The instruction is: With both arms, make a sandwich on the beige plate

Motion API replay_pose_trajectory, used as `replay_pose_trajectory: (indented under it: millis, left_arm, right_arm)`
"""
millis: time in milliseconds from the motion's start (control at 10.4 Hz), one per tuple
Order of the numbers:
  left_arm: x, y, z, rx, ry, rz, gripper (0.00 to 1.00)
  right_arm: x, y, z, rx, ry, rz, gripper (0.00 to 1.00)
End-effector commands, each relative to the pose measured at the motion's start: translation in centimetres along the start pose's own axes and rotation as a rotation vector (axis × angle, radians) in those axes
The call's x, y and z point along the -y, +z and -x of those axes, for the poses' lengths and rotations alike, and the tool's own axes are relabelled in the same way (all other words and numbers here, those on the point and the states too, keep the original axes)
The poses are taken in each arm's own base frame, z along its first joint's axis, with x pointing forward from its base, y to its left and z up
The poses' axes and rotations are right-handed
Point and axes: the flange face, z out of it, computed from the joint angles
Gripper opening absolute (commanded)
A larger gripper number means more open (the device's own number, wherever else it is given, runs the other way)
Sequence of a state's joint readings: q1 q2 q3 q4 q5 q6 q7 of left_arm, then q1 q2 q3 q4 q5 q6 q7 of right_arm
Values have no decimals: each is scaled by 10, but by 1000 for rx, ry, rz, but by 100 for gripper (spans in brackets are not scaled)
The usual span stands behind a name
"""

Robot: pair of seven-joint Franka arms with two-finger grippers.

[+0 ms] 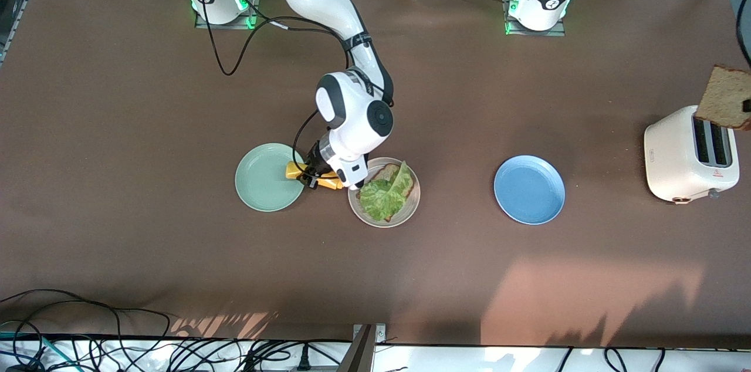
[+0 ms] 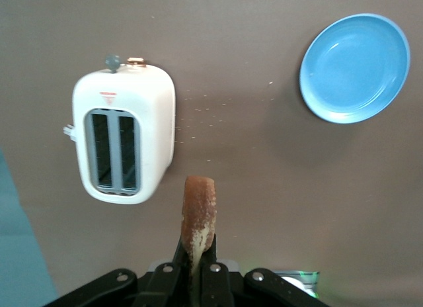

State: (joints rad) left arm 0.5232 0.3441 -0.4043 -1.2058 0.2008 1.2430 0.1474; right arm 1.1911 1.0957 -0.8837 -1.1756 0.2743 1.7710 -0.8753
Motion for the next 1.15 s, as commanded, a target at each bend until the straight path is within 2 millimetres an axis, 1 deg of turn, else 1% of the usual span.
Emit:
replay_pose_trajectory:
  millis: [0,96,192,288,384,480,672,864,960,1056]
  left_arm:
    - [-25,-4,3,-1,-104,126,0]
    - [-42,-7,2,0,-147,193,0]
    - [-67,-8,-2,15,-177,236,0]
    - [-100,-8,-6,32,-201,243,0]
    - [-137,-2,-14,59,-224,246,0]
    - [-177,9,-24,99,-242,262,0]
    - [-235,17,-45,70,-335,327,0]
    - [-288,27,-65,31,-398,398,0]
    - [-317,33,-76,-2,-449,434,0]
    - [-343,38,-85,-34,-496,473,0]
  right_arm:
    - [-69,-30,94,-225,14,-182,0]
    - [-88,-26,122,-294,0,-225,0]
    - [-106,-18,154,-373,1,-288,0]
    - [-119,-9,183,-451,-6,-354,0]
    - [-137,12,218,-529,6,-430,0]
    - [-151,33,247,-638,-9,-494,0]
    - [-166,73,293,-758,-64,-562,0]
    - [-176,131,331,-932,-135,-610,0]
    - [-177,162,345,-1041,-178,-623,0]
    - [-177,191,354,-1124,-218,-626,0]
